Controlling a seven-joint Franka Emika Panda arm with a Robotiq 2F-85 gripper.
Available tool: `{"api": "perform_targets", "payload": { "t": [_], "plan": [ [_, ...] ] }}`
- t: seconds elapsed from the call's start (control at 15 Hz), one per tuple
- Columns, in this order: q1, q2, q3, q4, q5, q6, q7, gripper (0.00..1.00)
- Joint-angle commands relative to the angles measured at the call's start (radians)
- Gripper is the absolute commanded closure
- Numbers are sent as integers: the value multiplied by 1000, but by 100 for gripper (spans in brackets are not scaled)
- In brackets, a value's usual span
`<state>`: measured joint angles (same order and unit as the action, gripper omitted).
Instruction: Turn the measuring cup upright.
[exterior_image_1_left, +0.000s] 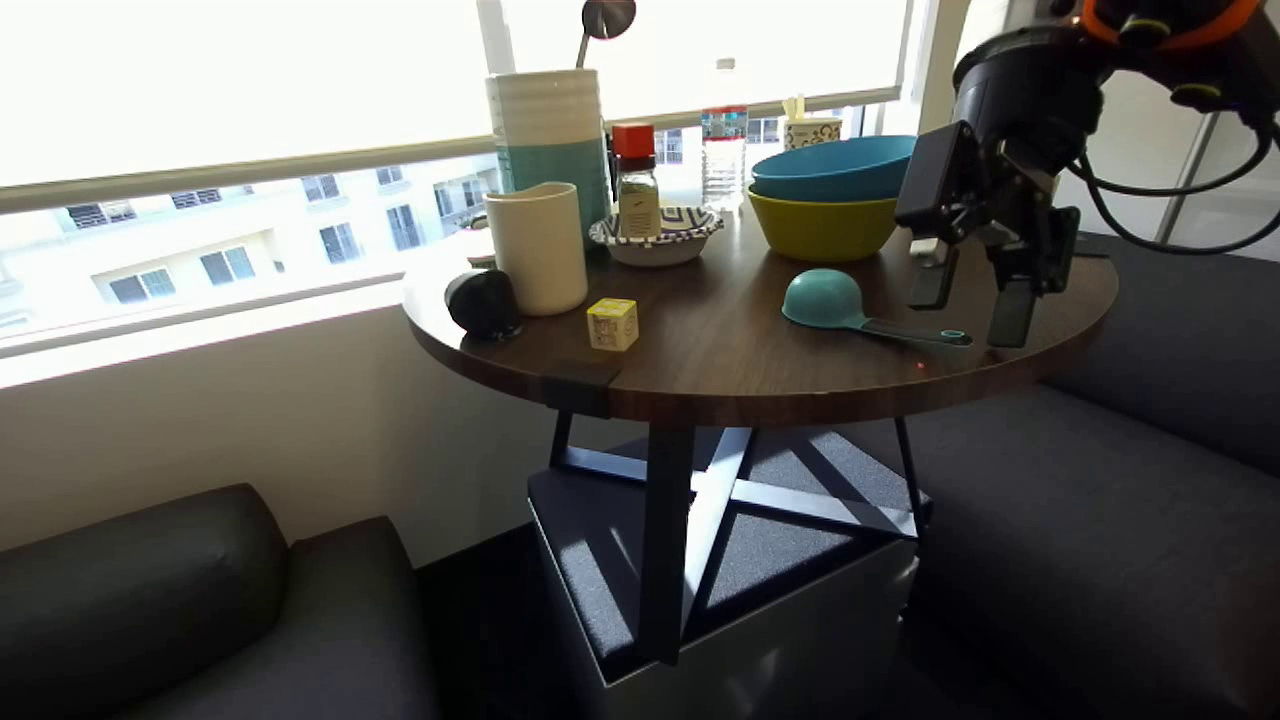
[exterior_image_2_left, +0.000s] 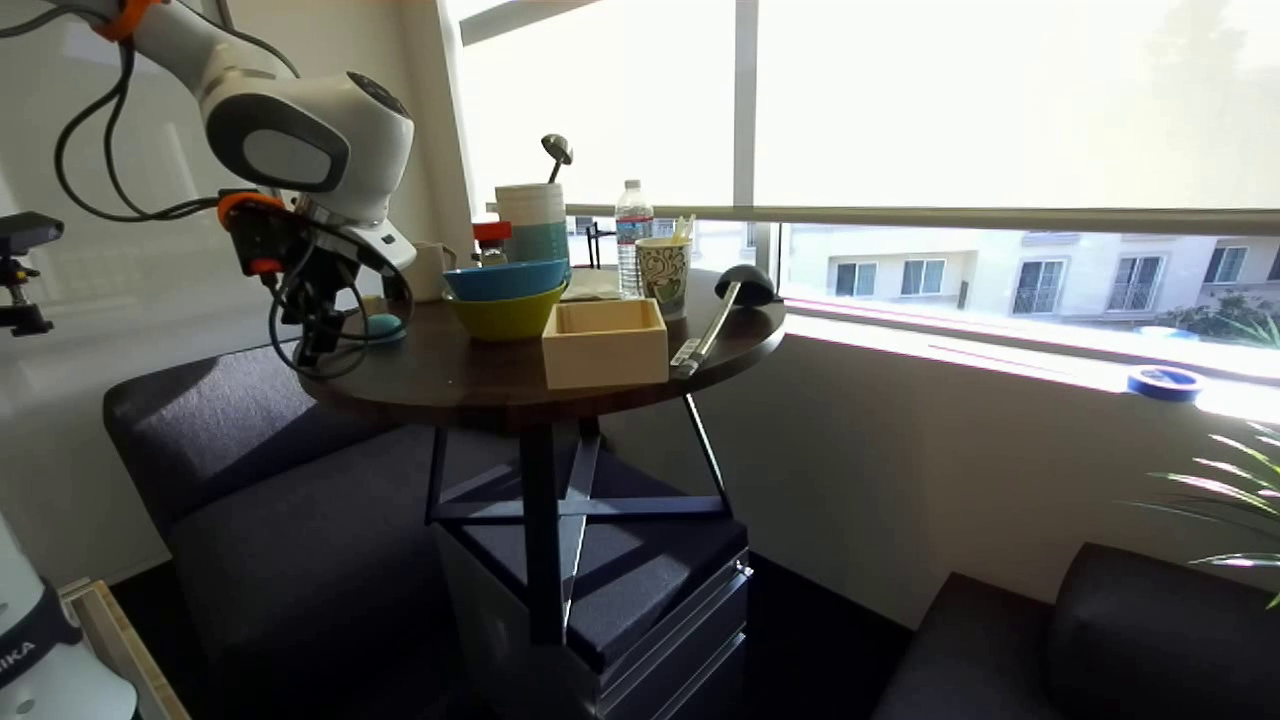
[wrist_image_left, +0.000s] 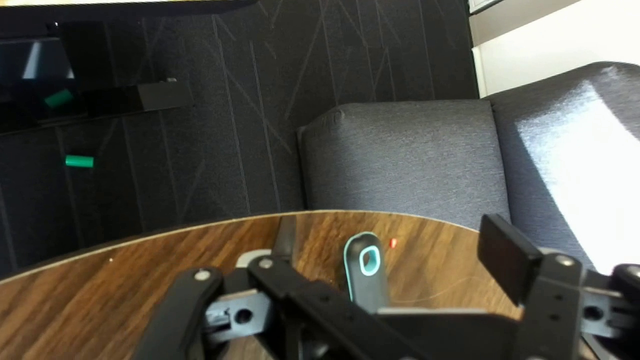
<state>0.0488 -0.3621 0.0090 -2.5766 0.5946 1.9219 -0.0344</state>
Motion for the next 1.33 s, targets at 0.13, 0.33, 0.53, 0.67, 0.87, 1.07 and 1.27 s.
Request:
{"api": "perform_targets", "payload": {
  "t": [0.13, 0.33, 0.53, 0.67, 0.87, 1.07, 1.27],
  "plan": [
    [9, 25, 14, 1, 7, 76, -7, 32],
    [8, 30, 16, 1, 0, 86, -8, 48],
    [7, 39, 16, 1, -8, 107, -8, 61],
    [7, 41, 15, -1, -11, 110, -8, 64],
    [6, 45, 14, -1, -18, 113, -9, 72],
    [5, 53, 12, 0, -19, 121, -8, 99],
    [4, 55, 10, 2, -19, 125, -7, 97]
  ]
}}
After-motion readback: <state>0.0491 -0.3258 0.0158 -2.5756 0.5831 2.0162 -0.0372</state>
